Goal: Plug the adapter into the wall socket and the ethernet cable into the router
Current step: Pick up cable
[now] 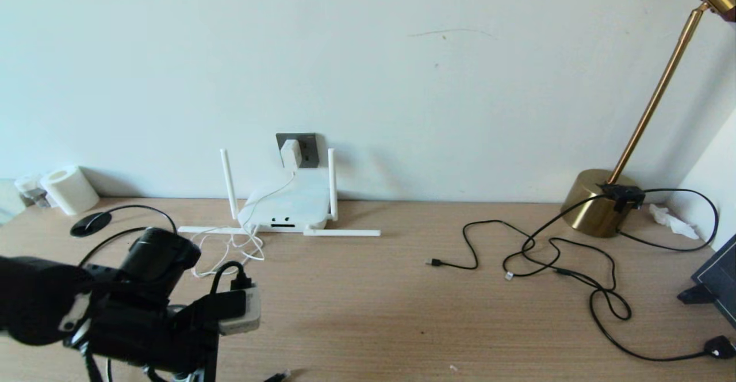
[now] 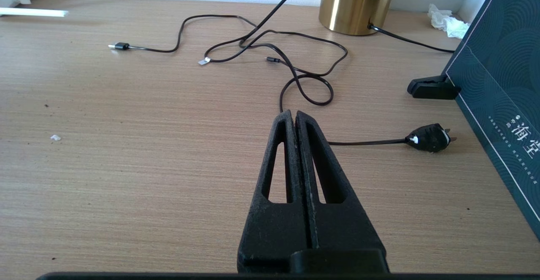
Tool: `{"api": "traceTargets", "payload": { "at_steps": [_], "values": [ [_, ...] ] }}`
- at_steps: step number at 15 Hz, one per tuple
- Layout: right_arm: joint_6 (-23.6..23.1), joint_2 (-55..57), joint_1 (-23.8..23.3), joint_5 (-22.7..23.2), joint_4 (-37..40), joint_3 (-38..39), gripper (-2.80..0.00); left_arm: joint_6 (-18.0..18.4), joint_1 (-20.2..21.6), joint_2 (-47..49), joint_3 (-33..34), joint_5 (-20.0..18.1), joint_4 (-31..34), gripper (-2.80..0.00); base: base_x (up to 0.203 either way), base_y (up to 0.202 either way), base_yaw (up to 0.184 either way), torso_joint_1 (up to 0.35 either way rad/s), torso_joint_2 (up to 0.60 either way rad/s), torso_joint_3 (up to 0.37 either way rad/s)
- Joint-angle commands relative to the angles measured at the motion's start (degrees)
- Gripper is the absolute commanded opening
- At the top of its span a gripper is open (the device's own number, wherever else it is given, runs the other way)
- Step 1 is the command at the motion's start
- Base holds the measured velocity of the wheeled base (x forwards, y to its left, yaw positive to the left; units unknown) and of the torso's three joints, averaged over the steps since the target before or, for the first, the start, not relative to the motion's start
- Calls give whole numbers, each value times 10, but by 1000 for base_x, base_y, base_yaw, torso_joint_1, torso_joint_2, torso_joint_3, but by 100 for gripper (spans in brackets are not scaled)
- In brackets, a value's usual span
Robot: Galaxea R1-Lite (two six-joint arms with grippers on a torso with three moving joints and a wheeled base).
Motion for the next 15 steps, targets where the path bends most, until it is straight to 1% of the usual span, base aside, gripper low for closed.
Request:
{"api": "traceTargets", "payload": {
  "at_steps": [1,4,5,7,8,15],
  "values": [
    [0,1,1,0,0,0,-280,3,-2,25,-11,-1,0,0,0,0,0,0,0,0],
    [-1,1,0,0,0,0,-280,-6,-16,39,-23,1,1,0,0,0,0,0,0,0],
    [0,1,1,0,0,0,-280,-8,-19,40,-23,7,1,0,0,0,0,0,0,0],
    [0,1,0,0,0,0,-280,-29,-32,41,-18,12,1,0,0,0,0,0,0,0],
    [0,1,0,0,0,0,-280,-34,-37,45,-17,14,1,0,0,0,0,0,0,0],
    [-1,1,0,0,0,0,-280,-47,-42,58,-17,21,0,0,0,0,0,0,0,0]
  ]
}}
